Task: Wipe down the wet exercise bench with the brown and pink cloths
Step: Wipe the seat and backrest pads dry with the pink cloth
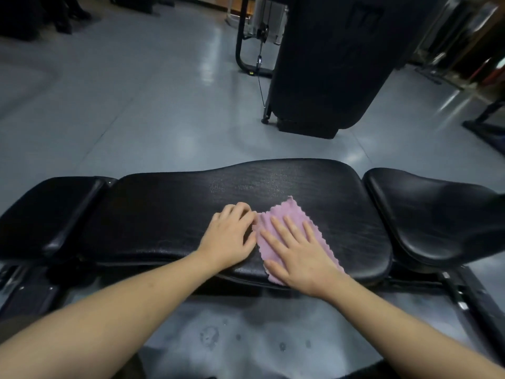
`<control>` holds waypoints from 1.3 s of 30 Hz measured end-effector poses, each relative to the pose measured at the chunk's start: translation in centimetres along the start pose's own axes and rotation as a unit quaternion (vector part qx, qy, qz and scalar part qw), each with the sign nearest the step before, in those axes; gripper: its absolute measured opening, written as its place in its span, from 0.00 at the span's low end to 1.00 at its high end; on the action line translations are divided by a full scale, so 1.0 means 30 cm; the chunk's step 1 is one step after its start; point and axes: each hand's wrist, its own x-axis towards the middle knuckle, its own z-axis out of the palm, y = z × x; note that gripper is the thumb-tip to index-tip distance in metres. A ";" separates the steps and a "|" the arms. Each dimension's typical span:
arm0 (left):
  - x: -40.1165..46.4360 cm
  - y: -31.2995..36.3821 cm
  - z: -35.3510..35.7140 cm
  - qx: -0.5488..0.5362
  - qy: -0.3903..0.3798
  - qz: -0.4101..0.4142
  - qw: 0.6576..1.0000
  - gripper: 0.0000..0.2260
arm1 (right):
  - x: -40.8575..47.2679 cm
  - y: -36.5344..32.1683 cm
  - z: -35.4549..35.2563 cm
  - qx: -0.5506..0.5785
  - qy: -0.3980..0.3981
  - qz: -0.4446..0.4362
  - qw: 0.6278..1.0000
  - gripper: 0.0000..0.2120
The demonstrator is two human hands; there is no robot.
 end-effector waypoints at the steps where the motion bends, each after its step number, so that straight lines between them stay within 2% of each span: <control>1: 0.000 -0.031 -0.018 -0.014 -0.011 0.014 1.000 0.13 | -0.006 0.001 0.002 0.000 0.004 0.000 1.000 0.36; 3: -0.008 -0.115 -0.049 -0.024 -0.024 0.013 0.999 0.15 | -0.007 0.009 0.004 -0.005 0.006 0.000 1.000 0.36; 7: -0.083 -0.317 -0.098 0.020 -0.033 -0.075 0.996 0.24 | 0.019 0.017 -0.001 -0.018 -0.013 0.003 1.000 0.37; 14: -0.216 -0.559 -0.171 0.028 -0.037 -0.210 0.977 0.22 | 0.166 0.029 -0.030 -0.015 -0.033 0.015 0.999 0.38; 19: -0.262 -0.574 -0.149 0.032 -0.016 -0.208 0.977 0.23 | 0.366 0.054 -0.051 -0.014 -0.030 0.038 0.999 0.40; 23: -0.257 -0.588 -0.137 0.038 0.001 -0.206 0.978 0.22 | 0.535 0.070 -0.077 -0.013 -0.036 0.056 0.998 0.34; 28: -0.254 -0.593 -0.129 0.043 0.008 -0.204 0.978 0.26 | 0.677 0.071 -0.100 -0.023 -0.030 0.058 0.998 0.33; 35: -0.250 -0.591 -0.132 0.043 0.000 -0.207 0.977 0.27 | 0.654 0.030 -0.088 -0.026 -0.035 0.064 0.997 0.33; 39: -0.248 -0.587 -0.138 0.042 -0.004 -0.210 0.977 0.23 | 0.555 -0.053 -0.077 -0.032 -0.049 0.021 0.998 0.34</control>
